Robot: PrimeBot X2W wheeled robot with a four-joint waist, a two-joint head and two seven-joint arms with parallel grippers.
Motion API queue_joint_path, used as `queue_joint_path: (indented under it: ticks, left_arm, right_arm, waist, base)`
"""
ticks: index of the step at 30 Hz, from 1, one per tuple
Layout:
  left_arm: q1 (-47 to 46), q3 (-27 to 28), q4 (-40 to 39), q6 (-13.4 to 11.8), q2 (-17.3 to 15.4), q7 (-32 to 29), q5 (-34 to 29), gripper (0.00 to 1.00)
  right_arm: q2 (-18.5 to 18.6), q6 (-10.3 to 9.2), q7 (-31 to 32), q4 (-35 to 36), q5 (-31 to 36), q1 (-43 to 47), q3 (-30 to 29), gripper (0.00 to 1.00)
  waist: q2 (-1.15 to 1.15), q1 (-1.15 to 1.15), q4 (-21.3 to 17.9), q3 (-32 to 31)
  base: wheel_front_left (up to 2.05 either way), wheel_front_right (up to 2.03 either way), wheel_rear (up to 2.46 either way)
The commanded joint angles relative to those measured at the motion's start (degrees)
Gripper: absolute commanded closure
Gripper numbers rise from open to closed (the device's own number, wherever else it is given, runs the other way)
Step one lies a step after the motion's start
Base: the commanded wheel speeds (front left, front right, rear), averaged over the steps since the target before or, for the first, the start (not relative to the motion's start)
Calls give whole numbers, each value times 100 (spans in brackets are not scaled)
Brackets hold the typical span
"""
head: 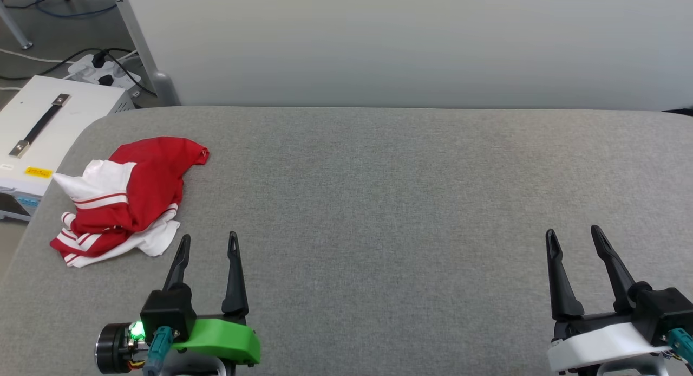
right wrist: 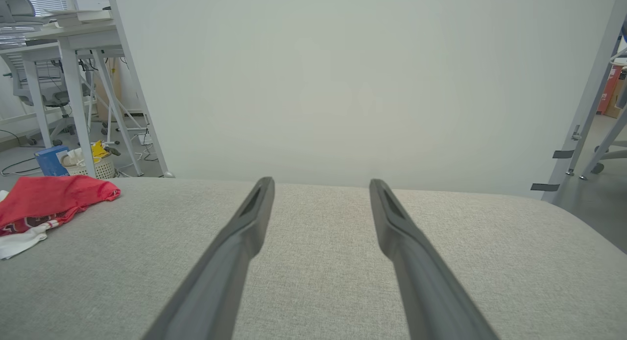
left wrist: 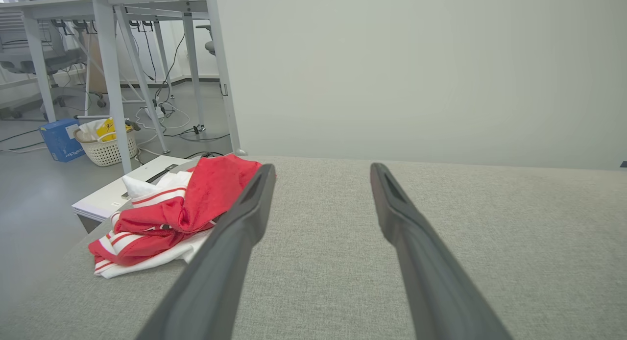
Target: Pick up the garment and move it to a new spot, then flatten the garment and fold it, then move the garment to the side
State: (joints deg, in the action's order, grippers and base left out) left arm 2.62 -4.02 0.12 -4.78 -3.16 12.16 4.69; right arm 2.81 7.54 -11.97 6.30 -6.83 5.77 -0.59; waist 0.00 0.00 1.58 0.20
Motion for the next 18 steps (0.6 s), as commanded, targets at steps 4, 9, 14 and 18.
queue_joint_path:
  ticks: [4, 9, 14, 18]
  left_arm:
    - [104, 9, 33, -70, 24, 93, 15, 0]
    - [94, 24, 53, -82, 26, 151, 57, 0]
    - [77, 70, 69, -138, 27, 212, 113, 0]
    - [74, 132, 77, -176, 28, 259, 169, 0]
  right_arm:
    - [6, -5, -115, 38, -54, 82, 22, 0]
    - [6, -5, -172, 48, -35, 102, 66, 0]
    - [7, -5, -231, 53, 3, 100, 125, 0]
    - [7, -5, -278, 58, 35, 101, 173, 0]
  waist:
    - [0, 0, 177, 30]
    - [0, 0, 446, 78]
    - [0, 0, 803, 139]
    - [0, 0, 1118, 171]
  base:
    - [0, 0, 0]
    - [0, 0, 0]
    - [0, 0, 0]
    - [0, 0, 0]
